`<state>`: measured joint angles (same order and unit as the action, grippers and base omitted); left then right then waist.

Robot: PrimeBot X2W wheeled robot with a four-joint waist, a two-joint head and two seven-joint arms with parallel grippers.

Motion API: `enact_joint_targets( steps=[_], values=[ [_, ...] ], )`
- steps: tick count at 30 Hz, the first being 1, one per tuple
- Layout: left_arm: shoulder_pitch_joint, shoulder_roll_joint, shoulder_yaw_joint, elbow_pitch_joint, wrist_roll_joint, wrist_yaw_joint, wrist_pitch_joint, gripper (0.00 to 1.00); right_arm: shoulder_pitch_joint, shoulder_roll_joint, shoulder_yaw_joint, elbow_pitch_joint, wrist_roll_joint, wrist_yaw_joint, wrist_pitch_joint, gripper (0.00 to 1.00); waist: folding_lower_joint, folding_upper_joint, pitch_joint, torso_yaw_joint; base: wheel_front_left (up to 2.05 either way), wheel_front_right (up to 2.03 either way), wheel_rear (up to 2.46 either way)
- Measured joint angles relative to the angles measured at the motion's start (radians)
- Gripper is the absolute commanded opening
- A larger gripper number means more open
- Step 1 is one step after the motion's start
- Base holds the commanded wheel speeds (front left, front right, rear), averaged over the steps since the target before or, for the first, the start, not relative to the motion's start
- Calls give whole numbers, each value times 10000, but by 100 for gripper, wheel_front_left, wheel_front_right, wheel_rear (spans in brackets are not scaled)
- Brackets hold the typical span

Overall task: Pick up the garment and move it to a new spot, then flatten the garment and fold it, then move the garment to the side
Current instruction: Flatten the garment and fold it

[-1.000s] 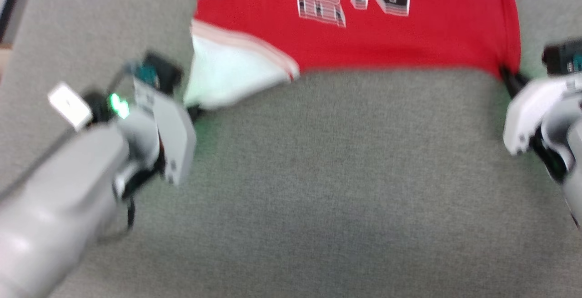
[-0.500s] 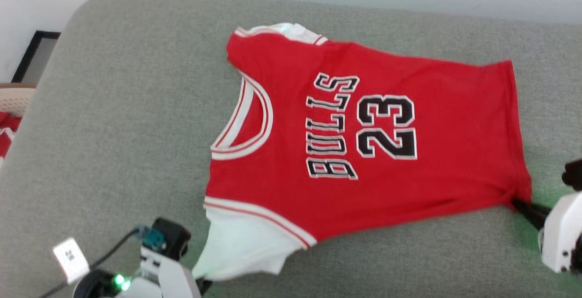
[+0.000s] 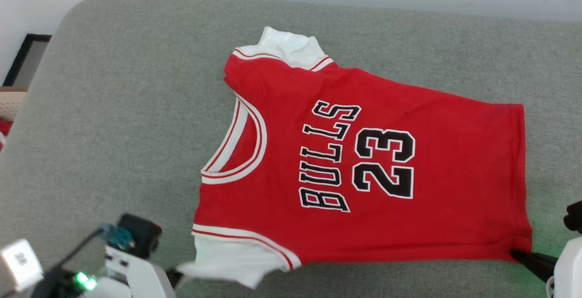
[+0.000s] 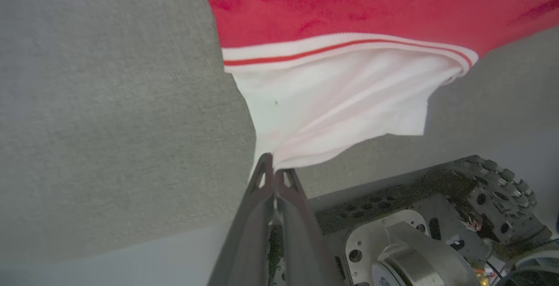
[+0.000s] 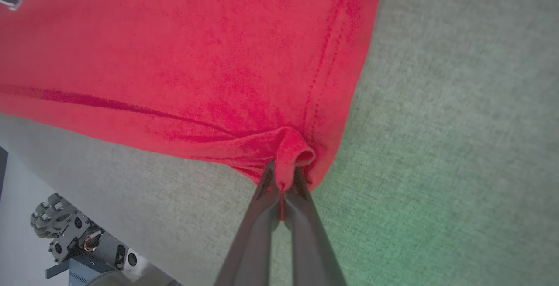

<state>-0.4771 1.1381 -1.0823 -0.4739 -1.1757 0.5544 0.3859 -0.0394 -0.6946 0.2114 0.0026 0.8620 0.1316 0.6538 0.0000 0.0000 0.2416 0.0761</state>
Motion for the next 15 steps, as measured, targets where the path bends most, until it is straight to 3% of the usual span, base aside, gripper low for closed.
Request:
enact_joint_targets(
  steps=[4, 9, 12, 15],
  values=[
    [-740, 293, 261, -138, 516, -136, 174, 0, 16, 604, -784, -755, -637, 0, 263, 0, 0, 0, 43, -98, 0, 0, 0],
    [-1987, 345, 593, 157, 1218, -754, 596, 0, -785, 1444, -1404, -1162, -1655, 0, 458, 0, 0, 0, 133, -217, 0, 0, 0],
    [-2791, -33, 688, 867, 1557, -1430, 844, 0, -1444, 1871, -1423, -957, -2219, -2, 579, 0, 0, 0, 224, -282, 0, 0, 0],
    [-3490, -767, 656, 1941, 1722, -2180, 1064, 0, -2104, 2111, -1302, -431, -2644, -2, 717, 0, 0, 0, 332, -318, 0, 0, 0]
  ],
)
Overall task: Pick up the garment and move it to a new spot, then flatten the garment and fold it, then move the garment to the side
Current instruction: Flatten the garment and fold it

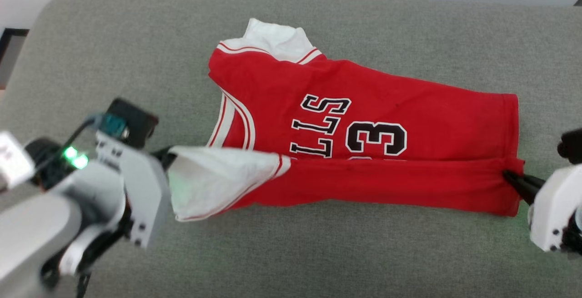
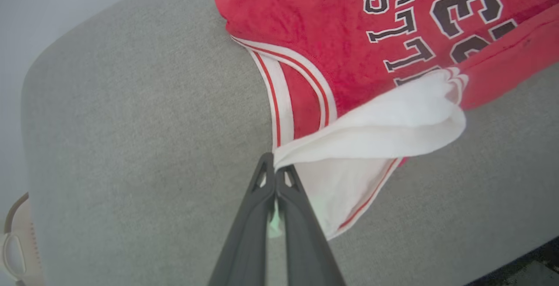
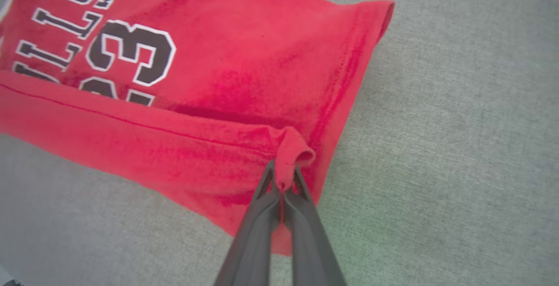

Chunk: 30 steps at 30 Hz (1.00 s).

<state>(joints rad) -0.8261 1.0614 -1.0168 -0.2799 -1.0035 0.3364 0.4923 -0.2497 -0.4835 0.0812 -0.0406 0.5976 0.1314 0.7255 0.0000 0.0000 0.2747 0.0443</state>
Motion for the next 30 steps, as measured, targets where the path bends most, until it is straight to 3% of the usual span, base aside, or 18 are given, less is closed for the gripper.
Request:
enact_joint_targets(
  steps=[6, 12, 20, 22, 24, 25, 26, 27, 28, 30],
  values=[
    [-960, -1609, -247, 2627, -10, -1358, 194, 0, -1233, 299, 711, 1511, -435, 0, 84, 0, 0, 0, 242, -72, 0, 0, 0],
    [-1324, -2911, -514, 5254, -443, -2414, 449, 0, -2125, 431, 1402, 2736, -445, 0, -19, 0, 0, 0, 464, -155, 0, 0, 0],
    [-1622, -3929, -552, 7691, -974, -3127, 767, 0, -2957, 403, 2144, 3586, -40, 2, 67, 0, 0, 0, 631, -328, 0, 0, 0],
    [-1709, -4077, -548, 8042, -1080, -3206, 892, 17, -3063, 391, 2259, 3735, 25, 4, 77, 0, 0, 0, 619, -345, 0, 0, 0],
    [-1793, -4182, -518, 8299, -1129, -3271, 949, 49, -3157, 368, 2332, 3850, 134, 4, 121, 0, 0, 0, 588, -341, 0, 0, 0],
    [-1826, -4217, -493, 8406, -1145, -3275, 920, 75, -3170, 359, 2364, 3885, 138, 4, 79, 7, 0, 0, 568, -335, 0, 0, 0],
    [-1854, -4259, -464, 8487, -1156, -3275, 909, 94, -3203, 328, 2426, 3917, 119, 4, 59, 24, 0, 0, 545, -326, 0, 0, 0],
    [-1883, -4286, -456, 8535, -1175, -3275, 888, 100, -3219, 313, 2458, 3950, 128, 4, 50, 71, -1, 0, 514, -315, 0, 0, 0],
    [-1918, -4289, -456, 8583, -1152, -3273, 876, 100, -3219, 313, 2435, 3998, 174, 2, 25, 100, 0, 0, 478, -303, 0, 0, 0],
    [-1978, -4261, -430, 8596, -1160, -3227, 895, 100, -3220, 284, 2431, 4015, 184, 2, -50, 100, 0, 0, 391, -272, 0, 0, 0]
  ],
)
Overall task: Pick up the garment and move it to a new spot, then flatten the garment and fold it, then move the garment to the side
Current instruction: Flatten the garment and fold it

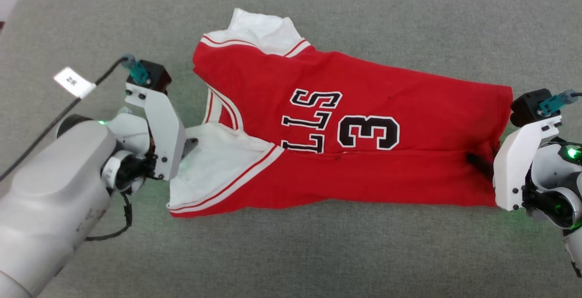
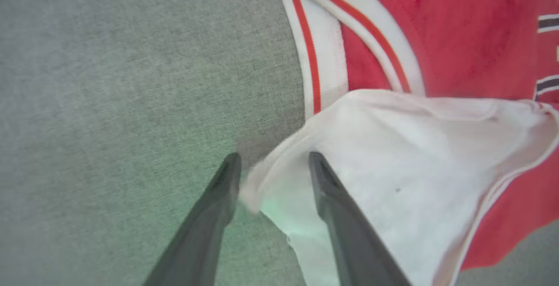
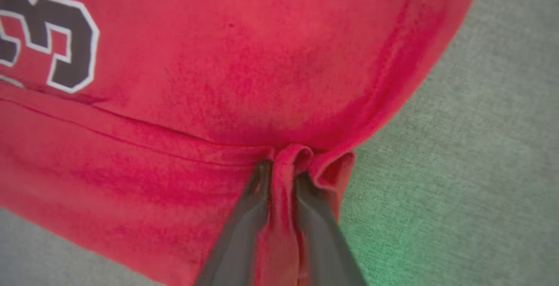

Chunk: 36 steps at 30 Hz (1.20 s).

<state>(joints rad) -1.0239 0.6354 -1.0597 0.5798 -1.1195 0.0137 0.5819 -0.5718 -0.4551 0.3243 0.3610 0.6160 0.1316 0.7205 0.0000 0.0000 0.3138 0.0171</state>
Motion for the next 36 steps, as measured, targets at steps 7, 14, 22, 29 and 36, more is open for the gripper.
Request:
enact_joint_targets(
  steps=[7, 14, 22, 29, 36],
  values=[
    [-123, 364, 61, -938, 84, 282, 50, 100, 418, -115, -430, -508, 182, -2, -573, 100, 0, 0, -314, 146, 0, 0, 0],
    [206, 882, 148, -2514, -251, 1227, 696, 100, 1233, -6, -1430, -1475, -109, -2, -1778, 100, 0, 0, -579, 265, 0, 0, 0],
    [1149, 1501, 73, -4186, -1083, 2715, 1931, 100, 2538, 654, -2750, -2575, -742, -2, -3026, 100, 0, 0, -867, 215, 0, 0, 0],
    [1697, 2098, -113, -5168, -1214, 3574, 2378, 100, 3568, 1383, -3749, -3421, -1135, -2, -3101, 100, 0, 0, -998, -12, 0, 0, 0],
    [2108, 2209, -244, -5033, -1074, 3597, 1954, 100, 4362, 2067, -4376, -4288, -1348, -4, -2968, 100, 0, 0, -988, -201, 0, 0, 0]
  ],
)
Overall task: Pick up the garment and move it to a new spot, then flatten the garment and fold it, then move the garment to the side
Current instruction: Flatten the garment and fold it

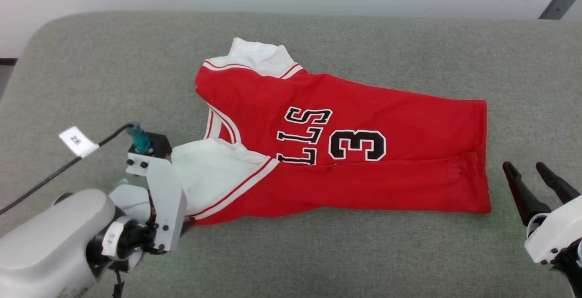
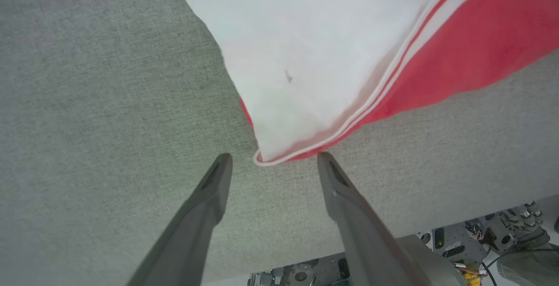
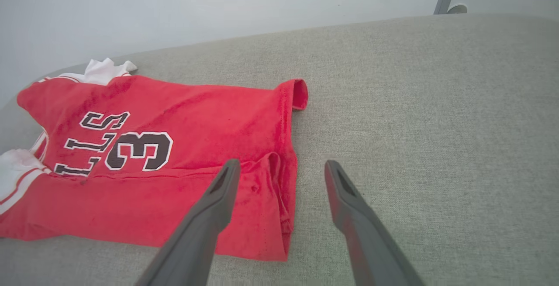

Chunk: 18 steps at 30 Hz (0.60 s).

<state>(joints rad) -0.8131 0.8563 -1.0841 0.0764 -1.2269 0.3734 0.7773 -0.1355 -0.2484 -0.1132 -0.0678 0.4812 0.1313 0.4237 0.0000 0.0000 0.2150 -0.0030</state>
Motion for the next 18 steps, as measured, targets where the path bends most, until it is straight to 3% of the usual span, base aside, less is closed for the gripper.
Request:
enact_joint_targets(
  steps=[15, 16, 17, 18],
  values=[
    [100, -1091, 222, 2905, -127, -1419, -1220, 100, 236, 307, 130, -433, -182, 0, 583, 100, 0, 0, 367, -266, 0, 0, 0],
    [80, -1160, 221, 3053, -146, -1555, -1181, 67, 251, 314, 199, -393, -159, 2, 721, 100, 0, 0, 389, -271, 0, 0, 0],
    [35, -1223, 211, 3181, -144, -1661, -1185, 0, 270, 286, 307, -372, -128, 0, 911, 100, 0, 0, 409, -271, 0, 0, 0],
    [27, -1302, 234, 3336, -213, -1735, -1175, 0, 275, 251, 397, -337, -69, 2, 1126, 100, 0, 0, 429, -271, 0, 0, 0]
  ],
)
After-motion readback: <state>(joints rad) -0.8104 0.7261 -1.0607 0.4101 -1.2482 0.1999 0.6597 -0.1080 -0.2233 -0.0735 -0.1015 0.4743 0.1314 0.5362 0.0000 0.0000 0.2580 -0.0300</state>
